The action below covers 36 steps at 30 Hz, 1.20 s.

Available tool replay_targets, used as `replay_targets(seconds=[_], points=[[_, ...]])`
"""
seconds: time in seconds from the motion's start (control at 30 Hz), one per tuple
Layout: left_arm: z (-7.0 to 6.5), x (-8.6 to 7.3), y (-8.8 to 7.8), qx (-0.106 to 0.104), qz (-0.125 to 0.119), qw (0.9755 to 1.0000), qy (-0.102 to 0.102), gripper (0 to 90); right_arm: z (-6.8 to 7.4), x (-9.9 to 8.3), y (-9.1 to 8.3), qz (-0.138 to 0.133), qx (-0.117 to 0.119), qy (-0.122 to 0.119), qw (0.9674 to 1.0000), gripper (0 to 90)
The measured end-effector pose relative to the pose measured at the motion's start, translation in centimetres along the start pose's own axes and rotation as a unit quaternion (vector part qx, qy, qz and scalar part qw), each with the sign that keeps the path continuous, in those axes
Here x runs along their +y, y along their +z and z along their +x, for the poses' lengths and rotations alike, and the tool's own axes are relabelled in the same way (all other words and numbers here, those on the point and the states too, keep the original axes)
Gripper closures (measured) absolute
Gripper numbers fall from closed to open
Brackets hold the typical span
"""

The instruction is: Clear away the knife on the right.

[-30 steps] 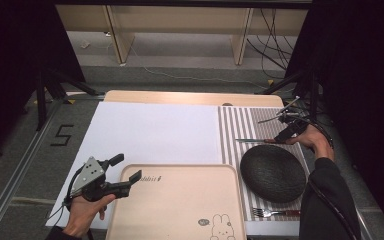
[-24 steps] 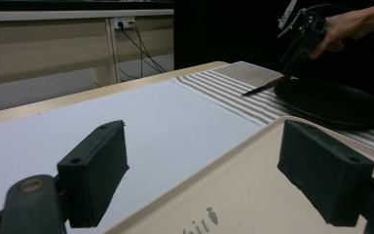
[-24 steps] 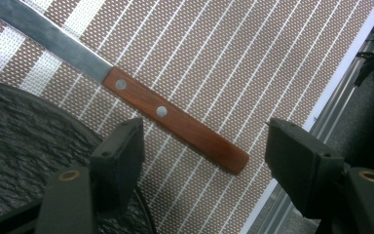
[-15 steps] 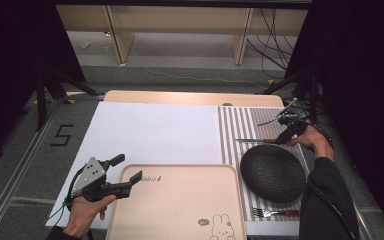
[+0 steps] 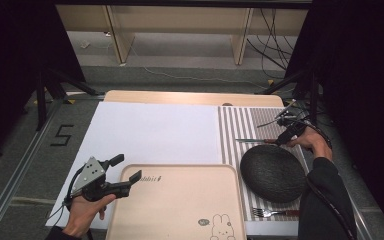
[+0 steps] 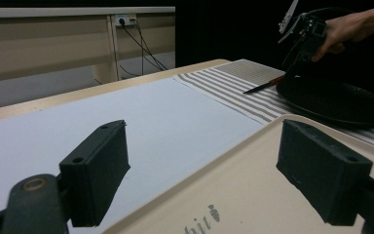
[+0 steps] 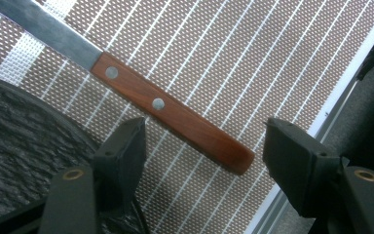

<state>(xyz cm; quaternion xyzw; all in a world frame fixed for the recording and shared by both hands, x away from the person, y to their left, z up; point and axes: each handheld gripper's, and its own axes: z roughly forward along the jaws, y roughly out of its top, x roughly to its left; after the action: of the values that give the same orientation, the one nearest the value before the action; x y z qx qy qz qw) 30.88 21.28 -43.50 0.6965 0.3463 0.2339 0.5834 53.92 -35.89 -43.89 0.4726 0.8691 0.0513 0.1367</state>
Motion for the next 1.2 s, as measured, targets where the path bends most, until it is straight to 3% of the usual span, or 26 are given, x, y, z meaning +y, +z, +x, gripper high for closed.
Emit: replay_targets(seconds=[0.23,0.3,0.4,0.43,0.57,0.83,1.03,1.2], points=[[0.1,0.0,0.0,0.001,-0.002,1.0000,-0.006,19.1,0.2,0.2,0.0,0.000,0.002,0.005,1.0000,34.2],[0.1,0.0,0.0,0.002,-0.003,1.0000,-0.004,19.2,0.1,0.3,0.1,0.000,0.004,-0.003,1.0000,34.2],[0.1,0.0,0.0,0.002,-0.003,1.0000,-0.004,19.3,0.2,0.4,0.1,0.003,0.001,0.006,1.0000,34.3],[0.1,0.0,0.0,0.001,-0.002,1.0000,-0.004,19.4,0.1,0.5,0.1,0.001,0.000,-0.002,1.0000,34.4],[0.1,0.0,-0.1,0.001,-0.002,1.0000,-0.002,19.8,0.1,0.5,0.3,0.001,0.011,-0.002,0.9999,34.7],[0.1,0.0,0.0,0.000,-0.002,1.0000,-0.004,19.7,0.2,0.4,0.9,0.001,0.012,-0.004,0.9999,35.8],[0.2,0.0,-0.1,0.001,-0.001,1.0000,-0.001,19.4,0.3,0.5,0.9,0.007,0.022,0.007,0.9997,36.8],[0.1,0.0,-0.1,0.001,0.000,1.0000,-0.002,19.4,0.4,0.7,1.1,0.001,0.016,-0.009,0.9998,38.3]])
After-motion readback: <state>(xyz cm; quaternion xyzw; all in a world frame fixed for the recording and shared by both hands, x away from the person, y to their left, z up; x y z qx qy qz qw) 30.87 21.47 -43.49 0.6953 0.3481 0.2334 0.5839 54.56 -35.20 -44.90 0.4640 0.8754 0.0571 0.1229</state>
